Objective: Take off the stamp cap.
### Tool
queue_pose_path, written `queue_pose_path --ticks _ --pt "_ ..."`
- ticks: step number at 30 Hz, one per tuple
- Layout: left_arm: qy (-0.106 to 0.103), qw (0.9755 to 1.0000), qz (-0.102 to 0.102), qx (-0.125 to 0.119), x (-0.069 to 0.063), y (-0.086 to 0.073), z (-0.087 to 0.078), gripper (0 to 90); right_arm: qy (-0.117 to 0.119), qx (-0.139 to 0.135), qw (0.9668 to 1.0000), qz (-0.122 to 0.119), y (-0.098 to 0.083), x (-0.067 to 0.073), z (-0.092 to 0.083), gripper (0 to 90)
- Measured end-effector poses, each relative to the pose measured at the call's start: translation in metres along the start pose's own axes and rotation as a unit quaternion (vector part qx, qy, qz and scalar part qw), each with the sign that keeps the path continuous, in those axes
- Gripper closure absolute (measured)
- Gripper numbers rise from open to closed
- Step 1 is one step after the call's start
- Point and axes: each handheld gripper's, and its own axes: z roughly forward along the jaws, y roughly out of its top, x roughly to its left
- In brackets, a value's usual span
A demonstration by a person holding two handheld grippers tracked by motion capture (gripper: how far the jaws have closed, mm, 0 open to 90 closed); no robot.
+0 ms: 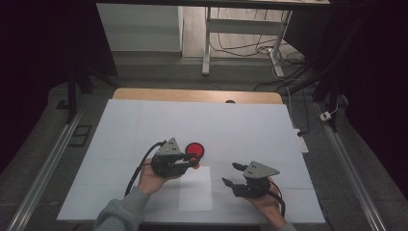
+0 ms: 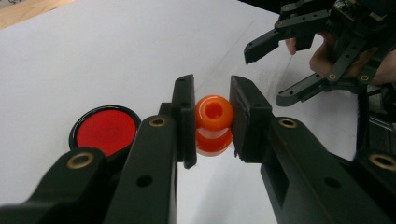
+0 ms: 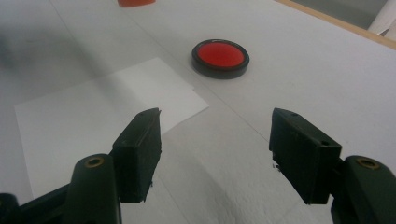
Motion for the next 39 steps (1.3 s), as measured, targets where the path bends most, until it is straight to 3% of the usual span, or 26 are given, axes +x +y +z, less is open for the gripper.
queue_pose_path --ticks 39 --pt "-0.004 1.0000 0.006 -0.002 -0.005 0.001 0.005 72.4 0.050 -0.010 0.9983 -0.029 0.029 0.028 0.038 33.8"
